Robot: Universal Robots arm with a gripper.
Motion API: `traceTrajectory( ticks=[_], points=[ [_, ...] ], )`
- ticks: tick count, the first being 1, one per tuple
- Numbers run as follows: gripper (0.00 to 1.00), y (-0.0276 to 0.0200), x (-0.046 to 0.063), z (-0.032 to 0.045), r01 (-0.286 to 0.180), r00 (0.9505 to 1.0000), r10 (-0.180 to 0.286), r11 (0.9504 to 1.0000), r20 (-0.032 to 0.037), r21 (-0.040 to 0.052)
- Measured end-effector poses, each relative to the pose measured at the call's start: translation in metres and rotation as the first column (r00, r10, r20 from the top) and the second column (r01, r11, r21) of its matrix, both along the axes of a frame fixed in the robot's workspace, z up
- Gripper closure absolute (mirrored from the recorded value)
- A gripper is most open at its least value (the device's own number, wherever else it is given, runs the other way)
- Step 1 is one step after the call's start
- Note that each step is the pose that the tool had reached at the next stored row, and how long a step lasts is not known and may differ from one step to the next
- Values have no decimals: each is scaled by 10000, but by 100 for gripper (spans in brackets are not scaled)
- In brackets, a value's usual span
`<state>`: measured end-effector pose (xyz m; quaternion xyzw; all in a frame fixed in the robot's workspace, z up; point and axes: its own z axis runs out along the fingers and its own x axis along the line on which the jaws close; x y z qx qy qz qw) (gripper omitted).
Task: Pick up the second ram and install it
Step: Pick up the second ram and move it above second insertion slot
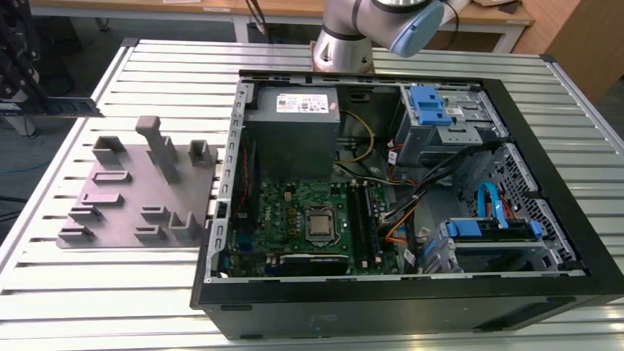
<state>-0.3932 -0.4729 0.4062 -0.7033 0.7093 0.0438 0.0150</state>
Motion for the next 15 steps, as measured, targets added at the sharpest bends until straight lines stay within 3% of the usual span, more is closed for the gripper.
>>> traceTrajectory(
  ticks=[7,15],
  points=[
    [86,0,16,6,-1,10000,1,10000,-5,16],
    [86,0,314,3,-1,10000,1,10000,-32,19]
  ],
)
